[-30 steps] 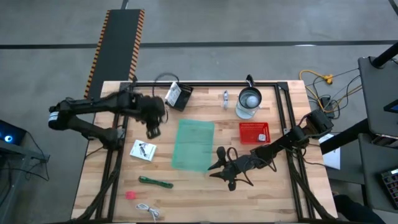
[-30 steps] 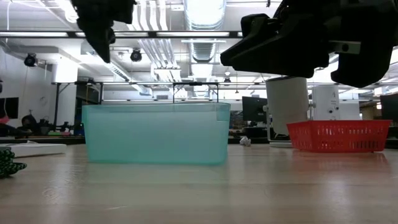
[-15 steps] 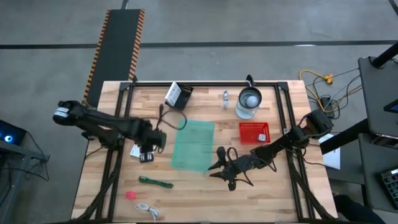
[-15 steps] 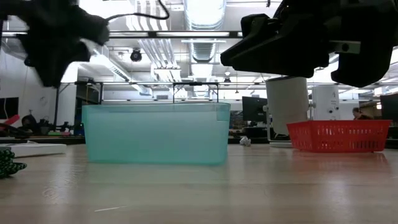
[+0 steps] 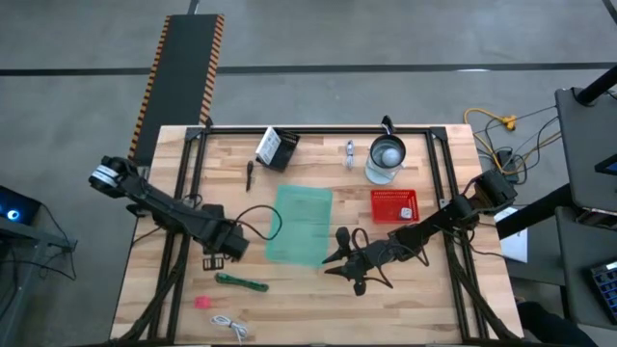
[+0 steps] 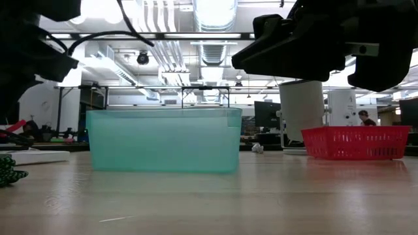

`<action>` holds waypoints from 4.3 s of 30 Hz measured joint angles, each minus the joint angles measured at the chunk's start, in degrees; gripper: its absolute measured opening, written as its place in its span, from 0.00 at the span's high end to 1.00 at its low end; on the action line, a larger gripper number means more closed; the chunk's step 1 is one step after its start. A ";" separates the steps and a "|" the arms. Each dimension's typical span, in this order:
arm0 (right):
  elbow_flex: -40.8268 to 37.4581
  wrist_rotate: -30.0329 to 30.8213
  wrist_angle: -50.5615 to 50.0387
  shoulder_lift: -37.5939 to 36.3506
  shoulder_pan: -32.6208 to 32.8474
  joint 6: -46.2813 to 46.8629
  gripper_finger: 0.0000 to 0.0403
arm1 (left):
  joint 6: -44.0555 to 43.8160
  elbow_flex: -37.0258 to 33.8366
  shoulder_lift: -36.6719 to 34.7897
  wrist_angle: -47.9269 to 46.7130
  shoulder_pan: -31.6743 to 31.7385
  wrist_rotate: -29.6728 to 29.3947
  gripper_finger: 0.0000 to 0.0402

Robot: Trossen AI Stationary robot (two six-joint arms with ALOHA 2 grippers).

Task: Pick and place items into bin
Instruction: Put the card reader box into the black basket

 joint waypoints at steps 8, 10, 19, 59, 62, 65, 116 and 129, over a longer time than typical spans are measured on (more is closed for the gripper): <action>0.00 0.00 0.02 0.00 0.00 0.13 0.72 | 4.88 -0.42 1.20 4.47 -1.07 -0.11 0.79; 0.00 0.00 0.00 0.00 0.00 0.13 0.72 | 4.96 -0.42 1.22 5.18 -1.10 -0.12 0.79; 0.00 0.00 0.00 0.00 0.00 -0.02 0.74 | 4.79 -1.27 1.22 11.43 -1.03 -0.10 0.68; 0.00 0.00 0.00 0.00 0.00 -0.28 0.75 | 6.11 -8.20 1.15 15.97 -1.03 1.07 0.60; 0.00 0.00 0.00 0.00 0.00 -0.28 0.75 | 6.12 -7.48 1.15 16.39 -1.03 1.05 0.60; 0.00 0.00 0.00 0.00 0.01 -0.28 0.75 | 6.15 -7.24 1.15 18.12 -1.03 1.03 0.60; 0.00 0.00 0.00 0.00 0.00 -0.55 0.75 | 9.26 -11.24 0.74 22.41 -0.47 -2.72 1.00; 0.00 0.00 0.00 0.00 0.00 -0.50 0.75 | 9.55 -8.99 -3.32 21.65 -0.49 -3.19 1.00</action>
